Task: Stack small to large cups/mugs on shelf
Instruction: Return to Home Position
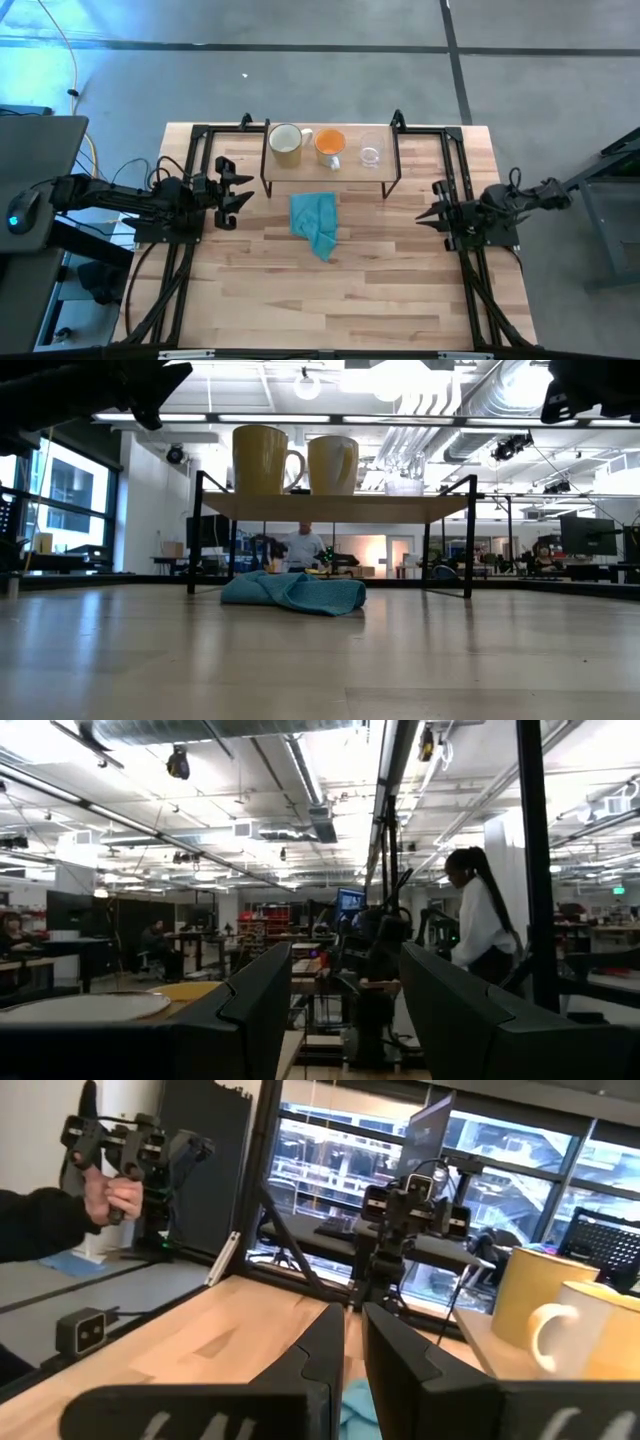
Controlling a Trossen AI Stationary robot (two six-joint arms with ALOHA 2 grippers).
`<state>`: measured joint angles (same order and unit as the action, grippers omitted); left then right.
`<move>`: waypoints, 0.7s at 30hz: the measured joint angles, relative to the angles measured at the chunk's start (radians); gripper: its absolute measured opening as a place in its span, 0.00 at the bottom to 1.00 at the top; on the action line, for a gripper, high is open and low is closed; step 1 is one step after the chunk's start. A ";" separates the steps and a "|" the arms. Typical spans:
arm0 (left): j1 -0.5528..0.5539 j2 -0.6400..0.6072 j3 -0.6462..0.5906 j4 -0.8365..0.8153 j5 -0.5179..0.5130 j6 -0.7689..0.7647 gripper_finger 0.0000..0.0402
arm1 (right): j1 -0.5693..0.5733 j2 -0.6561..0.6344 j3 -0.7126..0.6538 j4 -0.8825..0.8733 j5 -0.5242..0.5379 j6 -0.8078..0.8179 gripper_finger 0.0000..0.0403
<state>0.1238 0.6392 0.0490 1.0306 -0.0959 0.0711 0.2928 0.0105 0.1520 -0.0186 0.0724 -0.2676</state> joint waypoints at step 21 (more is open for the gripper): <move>0.000 0.000 0.000 -0.066 -0.016 -0.007 0.44 | -0.204 0.001 -0.090 0.007 -0.006 0.082 0.08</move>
<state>0.1238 0.6392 0.0493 0.9648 -0.1118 0.0639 0.0890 0.0113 0.0617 -0.0115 0.0669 -0.1855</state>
